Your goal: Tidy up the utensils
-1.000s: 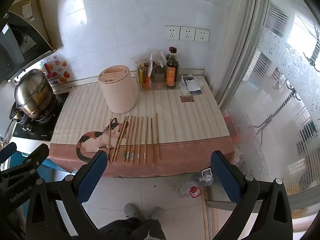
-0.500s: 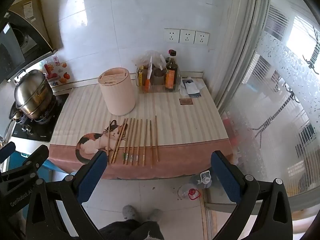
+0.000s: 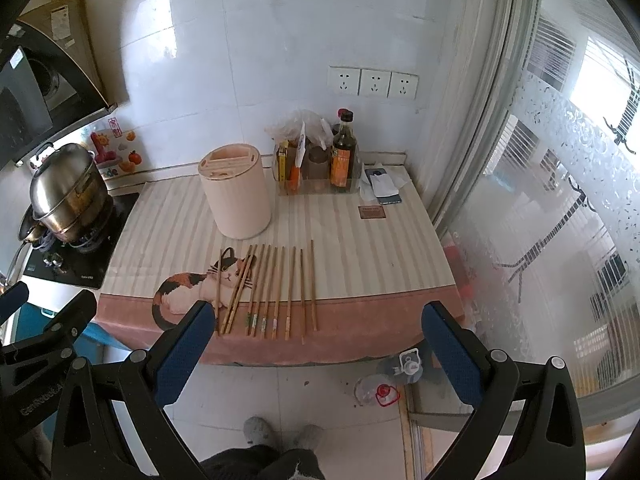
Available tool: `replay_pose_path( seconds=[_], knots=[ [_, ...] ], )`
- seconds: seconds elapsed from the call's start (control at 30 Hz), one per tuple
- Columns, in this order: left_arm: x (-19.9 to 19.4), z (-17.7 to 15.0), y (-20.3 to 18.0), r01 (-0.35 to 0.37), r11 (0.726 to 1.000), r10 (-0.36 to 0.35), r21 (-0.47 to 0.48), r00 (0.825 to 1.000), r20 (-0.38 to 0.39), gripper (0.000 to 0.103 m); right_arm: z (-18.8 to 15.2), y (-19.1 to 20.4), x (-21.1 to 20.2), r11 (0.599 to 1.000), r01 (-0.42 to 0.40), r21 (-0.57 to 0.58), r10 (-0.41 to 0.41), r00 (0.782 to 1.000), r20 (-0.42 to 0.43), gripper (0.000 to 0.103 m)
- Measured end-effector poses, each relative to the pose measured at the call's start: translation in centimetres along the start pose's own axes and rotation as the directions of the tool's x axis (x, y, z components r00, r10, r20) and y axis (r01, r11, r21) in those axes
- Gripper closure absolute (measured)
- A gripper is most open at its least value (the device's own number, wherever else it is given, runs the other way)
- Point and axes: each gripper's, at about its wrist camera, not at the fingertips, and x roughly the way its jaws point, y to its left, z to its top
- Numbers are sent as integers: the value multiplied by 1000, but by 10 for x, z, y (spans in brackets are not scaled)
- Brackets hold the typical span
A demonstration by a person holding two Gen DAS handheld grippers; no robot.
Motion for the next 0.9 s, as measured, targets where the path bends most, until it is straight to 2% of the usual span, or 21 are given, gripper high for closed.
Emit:
replay_pose_path(
  seconds=[0.9],
  knots=[
    [-10,-7,7,0,1000,1,-22,1000,29,0,1,10,-13,1000,1,-14,0,1000,30,0]
  ],
)
